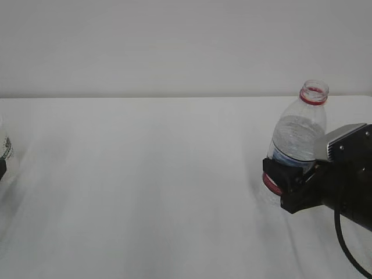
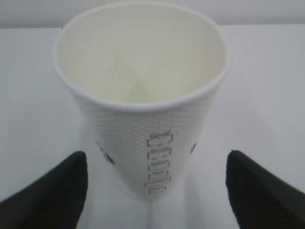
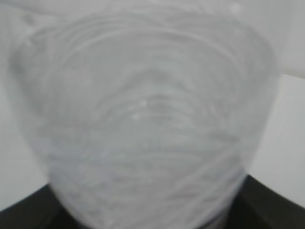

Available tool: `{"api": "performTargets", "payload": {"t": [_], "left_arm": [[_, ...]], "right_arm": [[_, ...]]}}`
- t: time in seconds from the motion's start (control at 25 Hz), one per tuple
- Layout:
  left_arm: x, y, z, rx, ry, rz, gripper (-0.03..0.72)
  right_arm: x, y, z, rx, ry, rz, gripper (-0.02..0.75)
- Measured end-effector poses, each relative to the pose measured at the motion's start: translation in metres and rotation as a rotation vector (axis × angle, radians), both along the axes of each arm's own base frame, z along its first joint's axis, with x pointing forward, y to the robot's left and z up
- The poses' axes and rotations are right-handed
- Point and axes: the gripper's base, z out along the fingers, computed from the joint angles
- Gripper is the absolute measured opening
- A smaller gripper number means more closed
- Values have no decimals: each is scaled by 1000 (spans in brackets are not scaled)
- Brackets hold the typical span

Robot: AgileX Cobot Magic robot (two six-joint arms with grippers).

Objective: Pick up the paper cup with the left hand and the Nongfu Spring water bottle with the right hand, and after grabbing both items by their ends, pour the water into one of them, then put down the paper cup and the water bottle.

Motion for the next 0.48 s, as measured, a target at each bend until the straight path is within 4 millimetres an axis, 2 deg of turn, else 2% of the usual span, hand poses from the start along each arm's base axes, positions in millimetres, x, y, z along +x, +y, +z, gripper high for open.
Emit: {"api": "performTargets", "payload": {"t": [0.28,0.48], "left_arm": [[13,3,2,6,-30,0,683],[17,4,-4,4,-17,0,683]], "right_arm": [[0,0,0,0,0,1,485],[0,0,0,0,0,1,485]]}}
